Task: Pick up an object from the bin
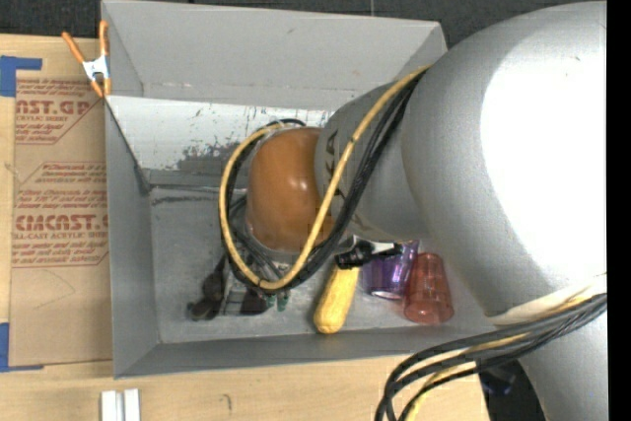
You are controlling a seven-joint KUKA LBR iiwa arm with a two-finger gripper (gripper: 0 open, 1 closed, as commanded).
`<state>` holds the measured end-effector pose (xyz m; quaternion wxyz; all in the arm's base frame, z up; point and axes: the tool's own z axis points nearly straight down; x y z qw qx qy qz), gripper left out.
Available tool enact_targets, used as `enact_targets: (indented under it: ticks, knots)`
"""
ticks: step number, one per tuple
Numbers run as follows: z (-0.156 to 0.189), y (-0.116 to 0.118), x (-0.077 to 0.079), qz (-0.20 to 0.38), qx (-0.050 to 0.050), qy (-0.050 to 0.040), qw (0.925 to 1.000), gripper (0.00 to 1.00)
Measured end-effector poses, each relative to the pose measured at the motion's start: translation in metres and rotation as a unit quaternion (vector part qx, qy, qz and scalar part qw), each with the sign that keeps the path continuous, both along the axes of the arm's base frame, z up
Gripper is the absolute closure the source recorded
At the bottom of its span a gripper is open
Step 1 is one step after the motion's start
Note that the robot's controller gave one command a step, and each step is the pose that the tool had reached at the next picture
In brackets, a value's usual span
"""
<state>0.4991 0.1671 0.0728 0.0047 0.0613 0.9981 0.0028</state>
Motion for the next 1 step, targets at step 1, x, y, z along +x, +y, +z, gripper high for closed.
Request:
enact_targets:
  ticks: [1]
  knots:
    - [0.1697,0.0114,-0.0173,0.021,-0.001,0.0013,0.9998,1.0]
